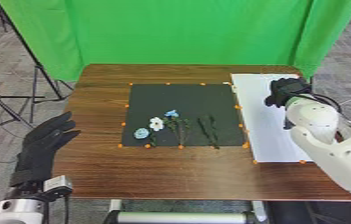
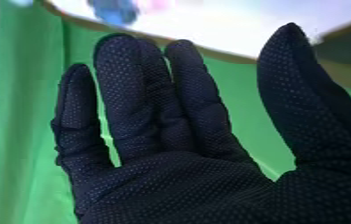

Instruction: Arrange flowers

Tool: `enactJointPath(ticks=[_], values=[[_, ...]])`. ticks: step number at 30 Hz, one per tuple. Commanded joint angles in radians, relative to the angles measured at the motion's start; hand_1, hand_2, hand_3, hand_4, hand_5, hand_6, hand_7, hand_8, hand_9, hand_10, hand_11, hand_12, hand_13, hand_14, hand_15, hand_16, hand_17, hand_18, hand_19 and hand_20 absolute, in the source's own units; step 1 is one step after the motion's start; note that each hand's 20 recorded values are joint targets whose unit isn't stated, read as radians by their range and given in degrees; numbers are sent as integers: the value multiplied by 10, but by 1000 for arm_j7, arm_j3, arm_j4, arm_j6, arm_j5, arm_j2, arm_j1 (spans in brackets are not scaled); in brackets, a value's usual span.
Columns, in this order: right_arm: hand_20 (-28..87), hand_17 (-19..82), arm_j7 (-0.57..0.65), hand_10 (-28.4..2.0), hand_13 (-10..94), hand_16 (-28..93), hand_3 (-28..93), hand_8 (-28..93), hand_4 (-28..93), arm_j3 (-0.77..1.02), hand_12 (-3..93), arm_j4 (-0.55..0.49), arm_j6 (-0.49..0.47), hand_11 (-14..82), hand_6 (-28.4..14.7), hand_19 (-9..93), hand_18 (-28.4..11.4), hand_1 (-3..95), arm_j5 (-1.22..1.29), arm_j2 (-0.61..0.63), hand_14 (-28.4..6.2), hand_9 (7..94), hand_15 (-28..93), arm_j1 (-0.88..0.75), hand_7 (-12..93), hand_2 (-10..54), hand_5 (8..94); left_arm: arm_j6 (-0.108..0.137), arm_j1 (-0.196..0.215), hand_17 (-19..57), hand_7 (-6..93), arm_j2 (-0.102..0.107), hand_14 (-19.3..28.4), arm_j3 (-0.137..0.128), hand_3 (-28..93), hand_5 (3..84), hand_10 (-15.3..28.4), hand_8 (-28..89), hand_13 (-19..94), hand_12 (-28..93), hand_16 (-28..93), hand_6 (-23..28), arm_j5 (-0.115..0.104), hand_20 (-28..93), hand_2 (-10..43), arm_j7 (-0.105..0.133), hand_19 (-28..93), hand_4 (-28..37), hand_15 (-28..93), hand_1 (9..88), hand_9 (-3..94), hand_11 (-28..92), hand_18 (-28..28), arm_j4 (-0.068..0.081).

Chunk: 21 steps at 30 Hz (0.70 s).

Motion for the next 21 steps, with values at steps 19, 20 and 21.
enactJointPath(ticks=[19, 20, 21], values=[[355, 198, 29, -156, 509, 156, 868, -147, -281, -32, 167, 76, 117, 228, -43, 803, -221, 227, -66, 4, -126, 523, 773, 29, 229, -10, 496, 6, 1, -117, 213, 0, 240, 19, 828, 358, 180, -128, 223, 97, -129, 71, -15, 103, 16, 17, 532, -212, 616, 278, 321, 347, 203, 2], [355, 199, 32, -157, 510, 157, 868, -147, -281, -33, 167, 74, 118, 230, -43, 803, -221, 227, -65, 8, -126, 526, 774, 27, 229, -10, 498, 3, 1, -117, 212, 0, 241, 19, 828, 358, 180, -129, 224, 97, -129, 71, -13, 103, 16, 14, 532, -212, 615, 278, 321, 347, 202, 2], [355, 199, 38, -159, 512, 157, 869, -147, -281, -33, 167, 75, 116, 232, -43, 804, -221, 227, -65, 10, -126, 529, 774, 28, 230, -10, 500, 2, -4, -117, 212, -1, 242, 22, 828, 358, 180, -129, 225, 97, -129, 71, -12, 103, 16, 11, 532, -212, 616, 278, 322, 348, 202, 3]])
